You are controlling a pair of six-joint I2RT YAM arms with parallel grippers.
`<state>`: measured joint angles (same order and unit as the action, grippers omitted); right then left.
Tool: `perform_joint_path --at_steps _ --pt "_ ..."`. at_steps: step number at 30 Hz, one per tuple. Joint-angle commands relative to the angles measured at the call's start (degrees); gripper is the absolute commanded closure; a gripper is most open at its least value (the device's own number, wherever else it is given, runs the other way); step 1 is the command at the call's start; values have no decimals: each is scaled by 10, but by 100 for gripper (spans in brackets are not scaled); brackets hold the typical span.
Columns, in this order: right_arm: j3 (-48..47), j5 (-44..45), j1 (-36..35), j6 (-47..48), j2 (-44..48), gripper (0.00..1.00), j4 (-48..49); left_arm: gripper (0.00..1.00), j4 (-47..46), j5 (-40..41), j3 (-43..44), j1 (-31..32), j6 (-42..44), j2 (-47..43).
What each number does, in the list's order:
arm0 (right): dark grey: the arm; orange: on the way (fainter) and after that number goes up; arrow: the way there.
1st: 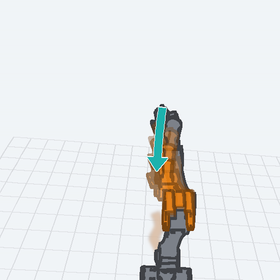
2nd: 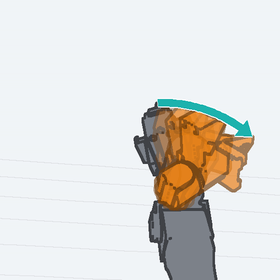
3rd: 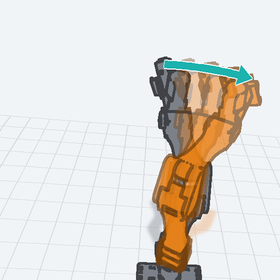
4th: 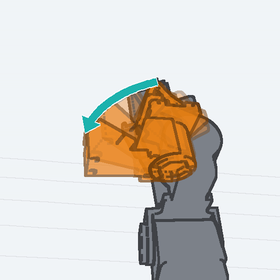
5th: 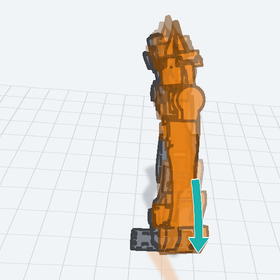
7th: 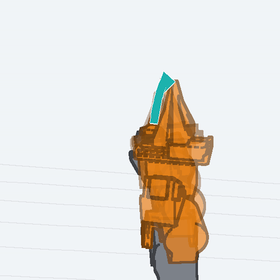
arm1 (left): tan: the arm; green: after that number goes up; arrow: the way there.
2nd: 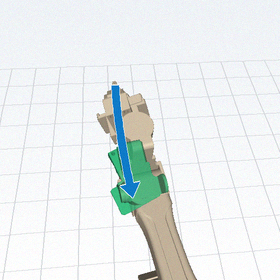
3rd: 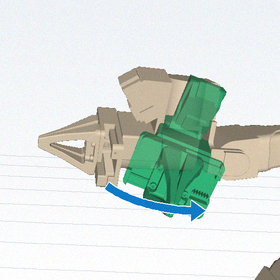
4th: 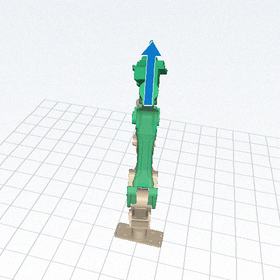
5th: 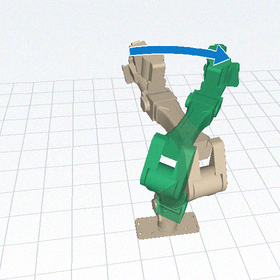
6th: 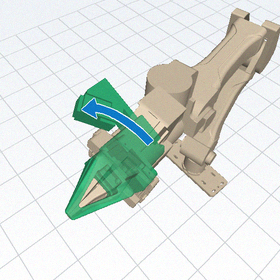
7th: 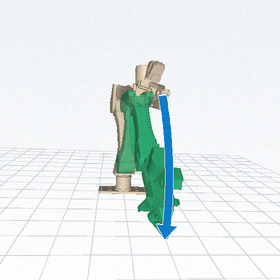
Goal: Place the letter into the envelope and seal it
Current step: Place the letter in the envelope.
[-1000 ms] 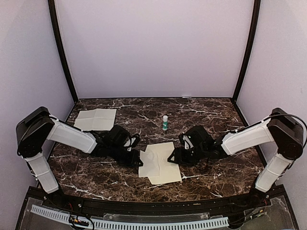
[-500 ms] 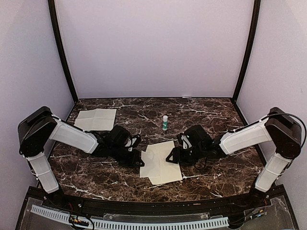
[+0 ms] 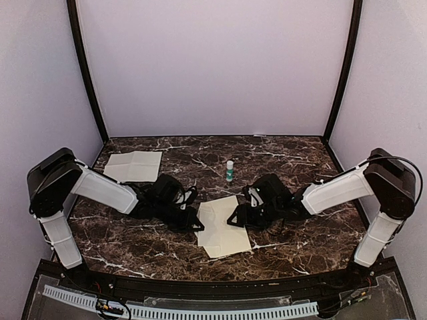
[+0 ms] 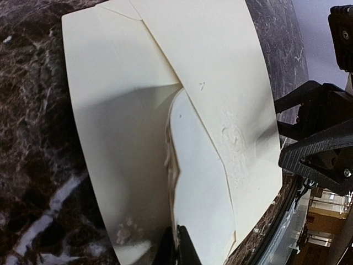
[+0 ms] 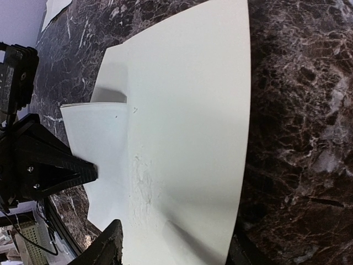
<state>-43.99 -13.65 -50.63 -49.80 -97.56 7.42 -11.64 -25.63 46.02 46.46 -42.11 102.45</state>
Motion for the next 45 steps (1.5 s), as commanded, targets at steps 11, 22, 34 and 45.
perform_joint_path --at_steps 11,22,34,45 --pt "-14 -10 -13 -1 -17 43 -3 100 -58 -6 18 24 -46 24" --pt "-14 -6 -19 -5 -13 43 -4 100 -81 11 33 42 -72 34" --pt "-9 54 -20 10 46 42 -72 88 22 71 46 43 -25 -13" --pt "13 69 -20 0 92 42 -96 61 99 118 65 54 7 -46"
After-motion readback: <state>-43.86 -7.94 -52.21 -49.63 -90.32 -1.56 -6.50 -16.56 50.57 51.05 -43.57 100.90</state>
